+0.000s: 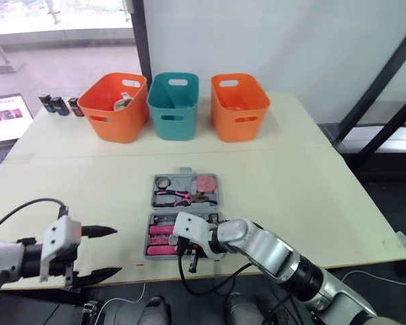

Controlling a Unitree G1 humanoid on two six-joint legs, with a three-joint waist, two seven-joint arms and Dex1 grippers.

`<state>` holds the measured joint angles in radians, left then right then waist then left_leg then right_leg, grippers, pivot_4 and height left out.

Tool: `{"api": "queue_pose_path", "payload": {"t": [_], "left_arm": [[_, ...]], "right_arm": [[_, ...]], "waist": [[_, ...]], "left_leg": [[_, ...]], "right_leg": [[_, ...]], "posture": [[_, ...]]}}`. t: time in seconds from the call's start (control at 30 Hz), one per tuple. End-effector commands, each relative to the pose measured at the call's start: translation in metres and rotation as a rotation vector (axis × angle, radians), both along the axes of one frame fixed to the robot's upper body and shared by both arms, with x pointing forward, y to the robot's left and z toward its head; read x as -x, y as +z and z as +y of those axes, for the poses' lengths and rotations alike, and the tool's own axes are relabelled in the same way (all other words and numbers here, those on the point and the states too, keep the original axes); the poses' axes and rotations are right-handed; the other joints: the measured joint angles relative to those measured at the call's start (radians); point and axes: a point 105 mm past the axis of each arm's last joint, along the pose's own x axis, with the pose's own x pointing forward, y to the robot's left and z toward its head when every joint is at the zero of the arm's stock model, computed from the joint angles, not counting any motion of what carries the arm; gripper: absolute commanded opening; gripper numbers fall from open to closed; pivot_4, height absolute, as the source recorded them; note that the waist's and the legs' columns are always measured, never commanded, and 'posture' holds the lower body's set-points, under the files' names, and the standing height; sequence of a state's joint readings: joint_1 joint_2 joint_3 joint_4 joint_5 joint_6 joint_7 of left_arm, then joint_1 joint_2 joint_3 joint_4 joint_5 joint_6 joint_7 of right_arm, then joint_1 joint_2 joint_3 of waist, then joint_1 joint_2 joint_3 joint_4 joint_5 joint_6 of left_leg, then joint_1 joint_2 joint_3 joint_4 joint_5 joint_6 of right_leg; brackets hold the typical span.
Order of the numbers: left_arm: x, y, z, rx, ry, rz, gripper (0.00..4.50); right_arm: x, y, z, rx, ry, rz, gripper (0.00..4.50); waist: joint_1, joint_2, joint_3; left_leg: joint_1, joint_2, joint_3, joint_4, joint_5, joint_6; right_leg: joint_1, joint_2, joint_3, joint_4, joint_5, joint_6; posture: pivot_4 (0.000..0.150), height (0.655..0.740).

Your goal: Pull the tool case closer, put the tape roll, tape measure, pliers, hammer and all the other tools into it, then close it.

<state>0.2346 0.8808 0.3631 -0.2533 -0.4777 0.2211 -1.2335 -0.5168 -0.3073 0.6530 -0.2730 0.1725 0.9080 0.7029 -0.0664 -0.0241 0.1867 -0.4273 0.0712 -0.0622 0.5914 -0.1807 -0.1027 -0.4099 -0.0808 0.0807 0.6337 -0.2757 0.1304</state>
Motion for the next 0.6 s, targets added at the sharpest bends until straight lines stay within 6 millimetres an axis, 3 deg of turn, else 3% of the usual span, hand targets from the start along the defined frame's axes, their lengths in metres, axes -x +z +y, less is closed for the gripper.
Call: {"api": "queue_pose_path", "payload": {"t": [0.03, 0.1, 0.2, 0.37, 0.43, 0.6], "left_arm": [[-0.030, -0.003, 0.005, 0.070, 0.179, -0.007, 4.50], [-0.046, -0.008, 0.004, 0.130, 0.261, 0.012, 4.50], [-0.064, -0.017, 0.000, 0.178, 0.323, 0.040, 3.63], [-0.094, -0.044, -0.011, 0.126, 0.338, 0.038, 1.09], [-0.104, -0.051, -0.018, 0.100, 0.334, 0.035, 0.11], [-0.117, -0.072, -0.035, 0.004, 0.276, 0.021, 0.03]], "right_arm": [[-0.014, 0.071, -0.002, -0.241, -0.037, -0.115, 0.06], [-0.024, 0.083, -0.022, -0.271, -0.110, -0.108, 0.06], [-0.037, 0.085, -0.049, -0.261, -0.217, -0.099, 0.00], [-0.074, 0.037, -0.113, 0.056, -0.466, -0.127, 0.00], [-0.079, 0.024, -0.125, 0.135, -0.499, -0.129, 0.00], [-0.085, 0.000, -0.137, 0.226, -0.583, -0.074, 0.00]], "waist": [[0.002, 0.000, 0.000], [0.008, -0.001, 0.000], [0.021, -0.002, -0.001], [0.026, -0.002, -0.001], [0.025, -0.002, -0.001], [0.022, -0.002, -0.001]], "left_leg": [[0.000, 0.000, 0.000, 0.000, 0.000, 0.000], [0.000, 0.000, 0.000, 0.001, 0.000, 0.000], [0.000, 0.000, -0.001, 0.001, 0.000, 0.000], [0.000, -0.001, -0.001, 0.001, 0.000, 0.000], [0.000, -0.001, -0.001, 0.002, 0.000, 0.000], [0.000, -0.001, -0.001, 0.000, 0.000, 0.000]], "right_leg": [[0.000, 0.000, 0.000, 0.000, 0.000, 0.000], [0.001, 0.000, 0.000, 0.000, 0.000, 0.001], [0.002, 0.000, -0.001, 0.000, 0.000, 0.002], [0.002, 0.000, -0.001, 0.000, 0.000, 0.001], [0.002, 0.000, -0.001, 0.000, 0.000, 0.001], [0.001, 0.001, -0.001, 0.000, 0.001, 0.005]], "posture": [[0.150, 0.7400], [0.150, 0.7400], [0.150, 0.7400], [0.150, 0.7400], [0.150, 0.7400], [0.150, 0.7400]]}}
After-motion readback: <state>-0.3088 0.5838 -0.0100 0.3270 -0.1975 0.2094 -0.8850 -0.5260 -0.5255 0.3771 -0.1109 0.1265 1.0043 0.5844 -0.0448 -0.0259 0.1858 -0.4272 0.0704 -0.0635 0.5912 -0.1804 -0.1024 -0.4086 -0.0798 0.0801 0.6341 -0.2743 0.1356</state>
